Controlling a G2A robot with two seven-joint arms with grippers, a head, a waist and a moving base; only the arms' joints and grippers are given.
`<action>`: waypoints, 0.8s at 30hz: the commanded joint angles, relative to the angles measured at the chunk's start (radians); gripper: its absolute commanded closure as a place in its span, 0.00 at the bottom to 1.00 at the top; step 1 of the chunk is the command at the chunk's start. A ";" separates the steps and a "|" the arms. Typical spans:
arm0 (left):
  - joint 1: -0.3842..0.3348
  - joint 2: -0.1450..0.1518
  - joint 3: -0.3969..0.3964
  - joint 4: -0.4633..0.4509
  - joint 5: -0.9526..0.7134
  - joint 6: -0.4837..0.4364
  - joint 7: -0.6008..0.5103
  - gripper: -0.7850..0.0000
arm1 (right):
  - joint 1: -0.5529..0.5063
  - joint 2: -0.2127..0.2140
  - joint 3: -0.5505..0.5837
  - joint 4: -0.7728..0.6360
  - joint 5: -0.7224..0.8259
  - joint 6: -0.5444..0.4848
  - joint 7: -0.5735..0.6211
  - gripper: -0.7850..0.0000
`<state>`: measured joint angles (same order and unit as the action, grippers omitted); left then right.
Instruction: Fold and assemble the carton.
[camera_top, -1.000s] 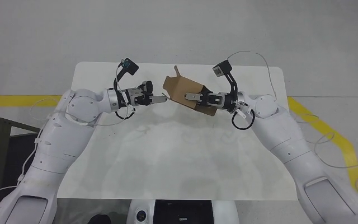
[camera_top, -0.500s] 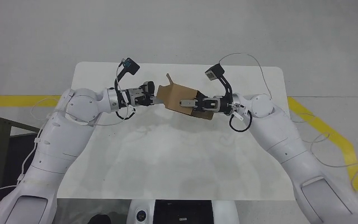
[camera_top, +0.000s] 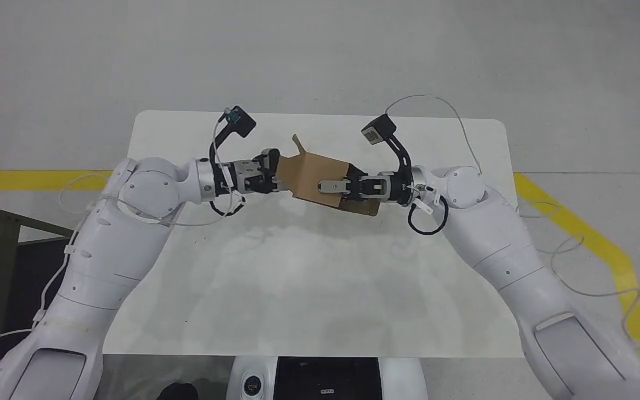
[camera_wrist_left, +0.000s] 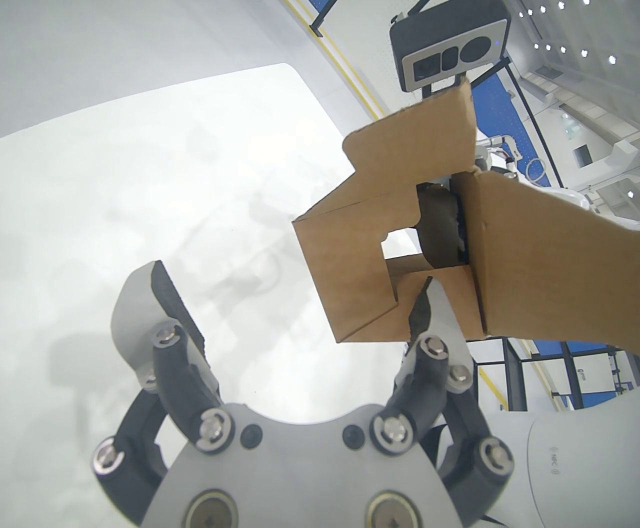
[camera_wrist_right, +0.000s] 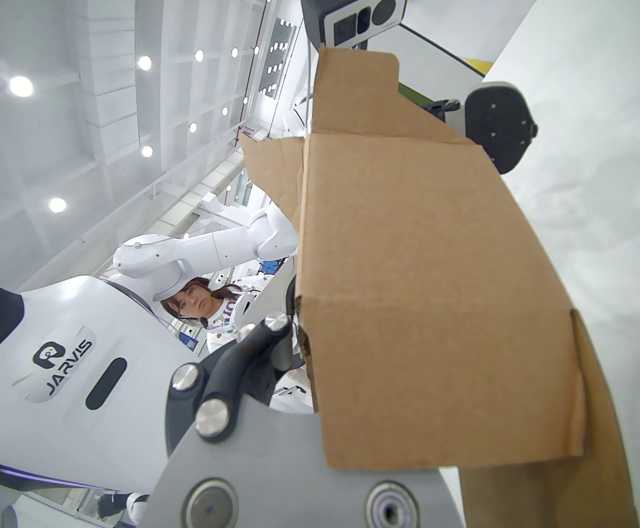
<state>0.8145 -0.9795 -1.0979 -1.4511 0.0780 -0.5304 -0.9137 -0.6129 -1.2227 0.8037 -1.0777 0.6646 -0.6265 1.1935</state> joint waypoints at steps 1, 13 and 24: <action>0.001 0.000 0.000 -0.002 -0.001 0.000 -0.001 0.00 | -0.001 -0.002 0.002 0.003 0.001 0.000 0.000 1.00; 0.004 0.002 -0.003 -0.011 0.006 0.003 -0.004 0.00 | -0.005 -0.013 0.016 0.022 0.000 0.008 0.008 1.00; 0.007 0.009 -0.040 0.023 0.015 0.018 0.018 0.00 | -0.020 -0.006 0.049 0.035 -0.005 0.053 0.053 1.00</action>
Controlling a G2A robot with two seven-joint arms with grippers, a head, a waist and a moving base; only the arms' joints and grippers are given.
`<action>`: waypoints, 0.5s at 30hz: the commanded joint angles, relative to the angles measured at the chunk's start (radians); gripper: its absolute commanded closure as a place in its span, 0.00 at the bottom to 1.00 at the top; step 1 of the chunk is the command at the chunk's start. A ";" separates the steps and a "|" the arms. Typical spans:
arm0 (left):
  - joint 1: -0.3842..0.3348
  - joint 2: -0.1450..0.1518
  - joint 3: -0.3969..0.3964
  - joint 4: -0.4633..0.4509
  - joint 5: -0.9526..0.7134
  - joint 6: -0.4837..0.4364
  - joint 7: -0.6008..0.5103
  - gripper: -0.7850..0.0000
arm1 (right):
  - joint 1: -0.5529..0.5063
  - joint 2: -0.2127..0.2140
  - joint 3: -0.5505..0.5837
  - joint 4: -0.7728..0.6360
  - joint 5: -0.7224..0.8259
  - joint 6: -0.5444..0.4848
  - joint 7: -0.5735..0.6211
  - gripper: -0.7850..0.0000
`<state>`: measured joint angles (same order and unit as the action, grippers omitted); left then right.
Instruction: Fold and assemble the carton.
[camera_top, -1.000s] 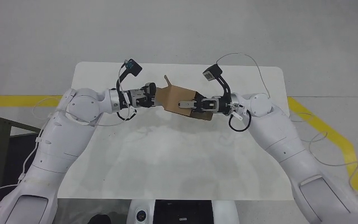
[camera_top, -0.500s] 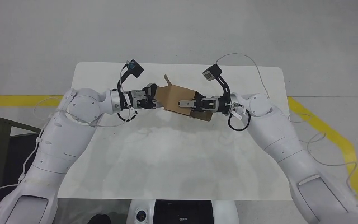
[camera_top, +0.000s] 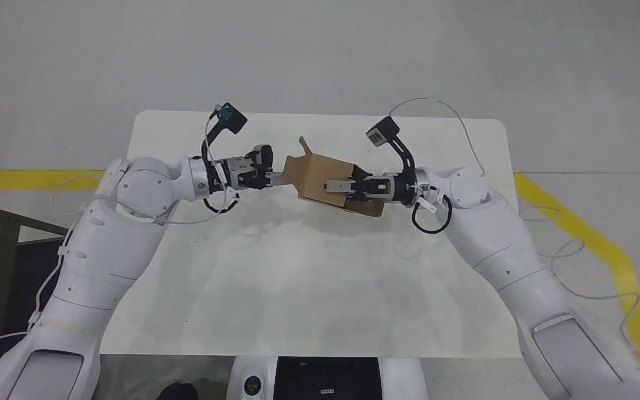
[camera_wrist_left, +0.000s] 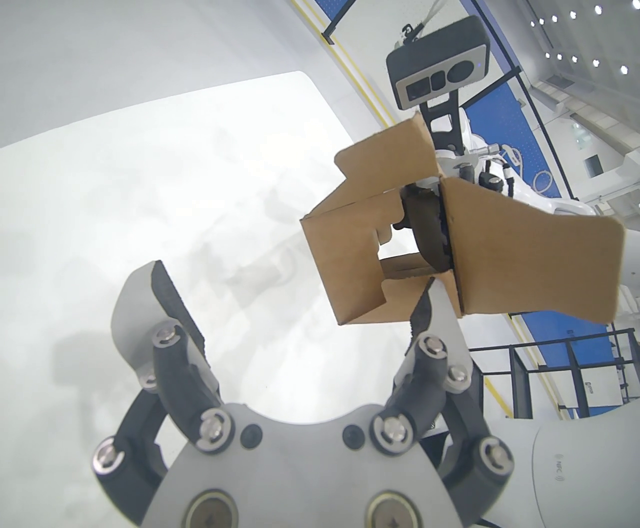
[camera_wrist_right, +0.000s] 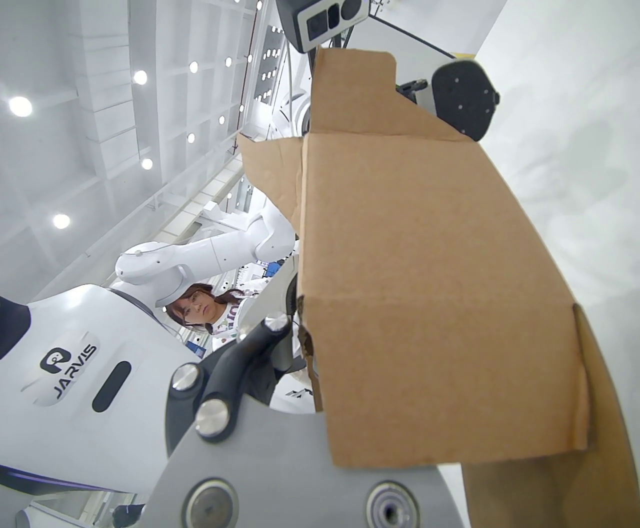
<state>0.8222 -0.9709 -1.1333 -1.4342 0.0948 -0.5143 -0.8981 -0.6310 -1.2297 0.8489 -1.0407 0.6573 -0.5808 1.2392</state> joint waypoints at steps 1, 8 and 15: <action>-0.001 0.002 -0.009 0.012 -0.001 0.004 0.005 0.00 | -0.004 0.002 0.006 -0.003 0.004 0.014 0.014 1.00; -0.011 0.003 -0.025 0.045 0.007 0.030 0.031 0.00 | -0.017 0.008 -0.001 -0.040 -0.003 0.092 0.092 1.00; -0.021 0.000 -0.020 0.057 0.015 0.046 0.044 0.00 | -0.026 0.007 -0.033 -0.094 -0.004 0.148 0.148 1.00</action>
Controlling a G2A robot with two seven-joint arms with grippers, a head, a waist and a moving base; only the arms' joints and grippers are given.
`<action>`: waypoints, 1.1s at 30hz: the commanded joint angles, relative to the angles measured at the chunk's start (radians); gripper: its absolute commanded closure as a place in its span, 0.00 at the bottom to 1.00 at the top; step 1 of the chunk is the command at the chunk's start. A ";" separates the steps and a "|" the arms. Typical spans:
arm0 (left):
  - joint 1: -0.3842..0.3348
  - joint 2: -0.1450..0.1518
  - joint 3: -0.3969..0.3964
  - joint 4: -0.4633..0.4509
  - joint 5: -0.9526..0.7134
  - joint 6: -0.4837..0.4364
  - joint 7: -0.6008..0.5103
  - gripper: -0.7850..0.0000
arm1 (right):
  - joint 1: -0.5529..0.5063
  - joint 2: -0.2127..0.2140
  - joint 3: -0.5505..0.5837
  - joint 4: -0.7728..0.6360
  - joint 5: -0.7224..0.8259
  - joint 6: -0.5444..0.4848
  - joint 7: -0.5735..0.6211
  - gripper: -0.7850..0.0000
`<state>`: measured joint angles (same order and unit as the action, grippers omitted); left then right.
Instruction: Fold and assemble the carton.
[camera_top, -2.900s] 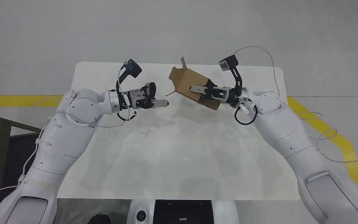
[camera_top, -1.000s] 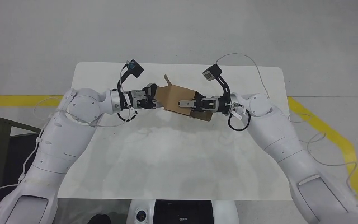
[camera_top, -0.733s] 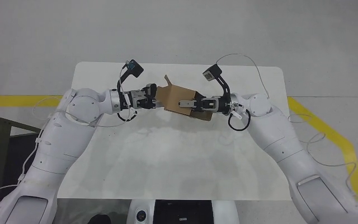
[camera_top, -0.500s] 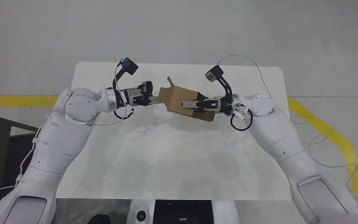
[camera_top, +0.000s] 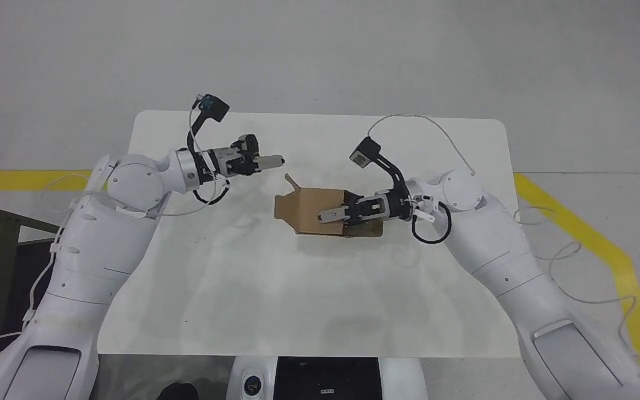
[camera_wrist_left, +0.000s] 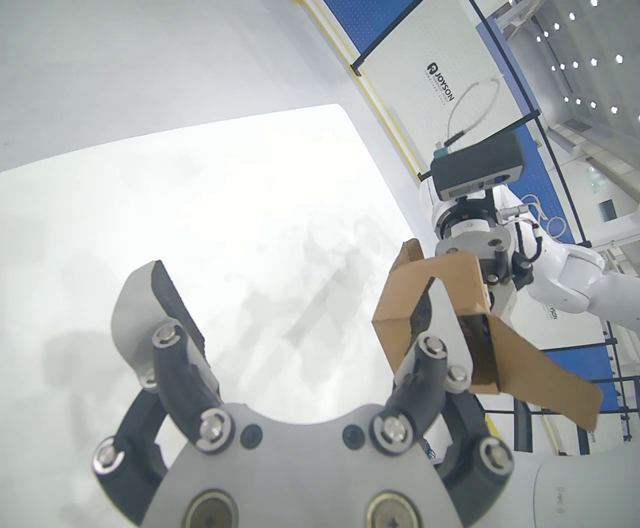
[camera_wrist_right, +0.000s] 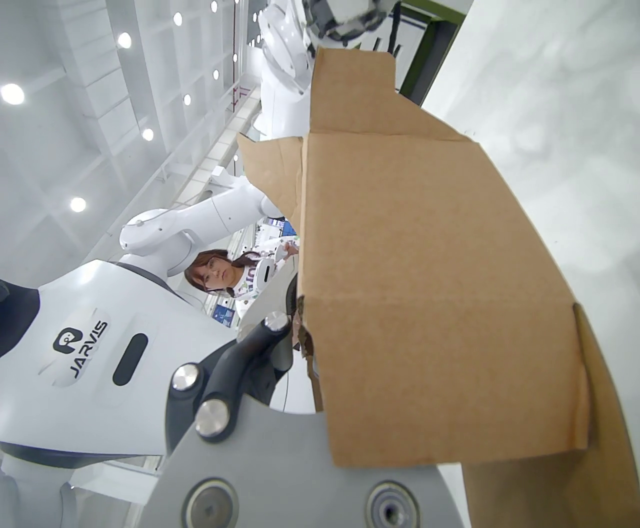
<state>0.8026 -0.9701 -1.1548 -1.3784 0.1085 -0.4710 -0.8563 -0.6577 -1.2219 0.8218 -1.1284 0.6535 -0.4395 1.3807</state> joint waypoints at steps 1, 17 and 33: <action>-0.002 -0.001 0.003 0.003 0.002 0.005 0.003 0.00 | 0.000 -0.001 -0.011 -0.013 0.001 0.011 0.012 1.00; -0.017 -0.006 0.041 -0.015 -0.074 -0.039 -0.106 0.00 | 0.011 -0.003 -0.013 0.016 0.031 -0.030 -0.030 1.00; 0.000 -0.001 0.051 -0.069 -0.090 -0.066 -0.157 0.00 | 0.014 -0.008 -0.007 0.020 0.044 -0.050 -0.050 1.00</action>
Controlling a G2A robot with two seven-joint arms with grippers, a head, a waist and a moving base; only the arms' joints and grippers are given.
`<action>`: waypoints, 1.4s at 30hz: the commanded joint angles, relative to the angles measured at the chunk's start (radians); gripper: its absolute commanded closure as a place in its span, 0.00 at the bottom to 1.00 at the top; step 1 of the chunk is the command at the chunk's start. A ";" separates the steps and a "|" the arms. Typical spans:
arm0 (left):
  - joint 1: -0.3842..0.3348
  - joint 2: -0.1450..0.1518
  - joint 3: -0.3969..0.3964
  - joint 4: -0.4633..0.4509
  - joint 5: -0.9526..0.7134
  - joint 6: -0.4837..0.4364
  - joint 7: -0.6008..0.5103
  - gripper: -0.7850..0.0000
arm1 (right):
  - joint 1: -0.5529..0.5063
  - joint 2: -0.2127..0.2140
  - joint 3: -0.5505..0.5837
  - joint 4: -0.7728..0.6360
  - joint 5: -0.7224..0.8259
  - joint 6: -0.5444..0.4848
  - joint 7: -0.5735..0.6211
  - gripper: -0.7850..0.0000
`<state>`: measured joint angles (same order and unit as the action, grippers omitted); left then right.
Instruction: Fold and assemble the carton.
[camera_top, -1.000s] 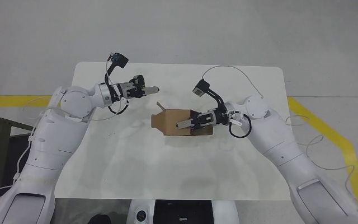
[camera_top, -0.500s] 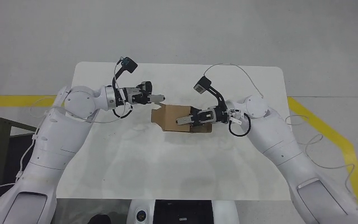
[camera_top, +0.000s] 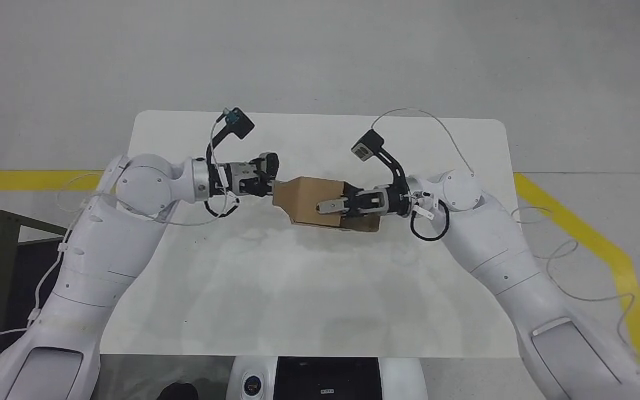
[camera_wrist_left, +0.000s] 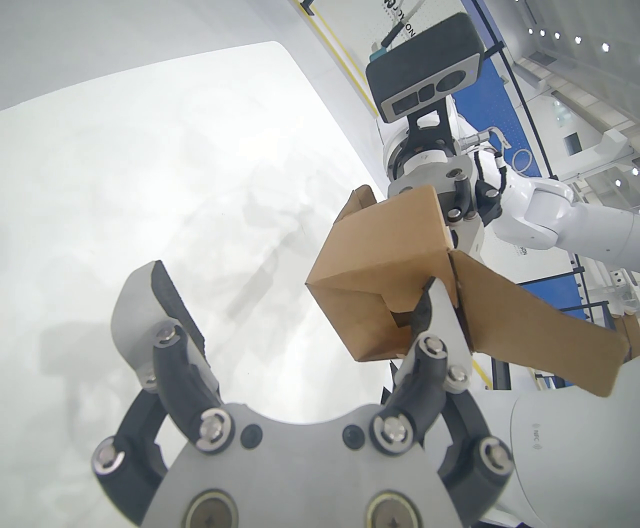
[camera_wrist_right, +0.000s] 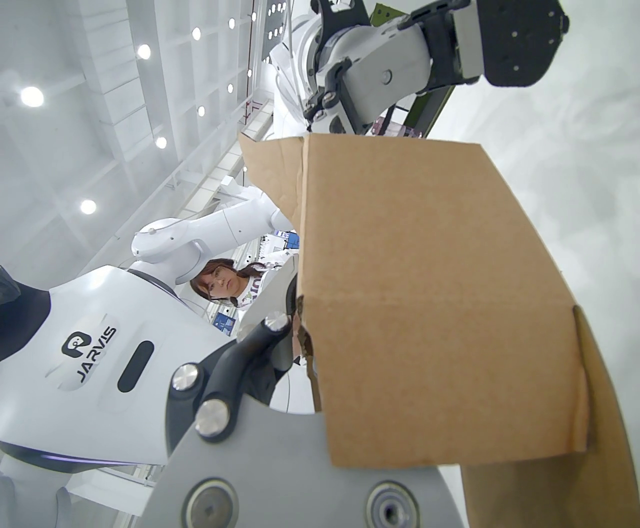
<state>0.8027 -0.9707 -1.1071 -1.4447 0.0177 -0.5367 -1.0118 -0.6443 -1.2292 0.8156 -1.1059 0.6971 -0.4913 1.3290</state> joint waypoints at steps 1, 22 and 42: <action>-0.001 0.000 0.005 -0.004 0.002 -0.001 -0.002 0.00 | 0.001 -0.001 -0.001 -0.004 0.000 0.003 0.003 1.00; 0.001 0.007 -0.011 0.004 -0.007 0.000 0.002 0.00 | -0.004 0.001 0.009 0.009 -0.009 0.004 0.004 1.00; 0.040 0.029 -0.084 -0.078 -0.016 0.000 0.002 0.00 | 0.023 0.001 0.015 0.097 -0.191 0.046 -0.075 1.00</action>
<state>0.8403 -0.9417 -1.1945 -1.5105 -0.0121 -0.5372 -1.0084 -0.6225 -1.2272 0.8320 -1.0059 0.5125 -0.4508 1.2587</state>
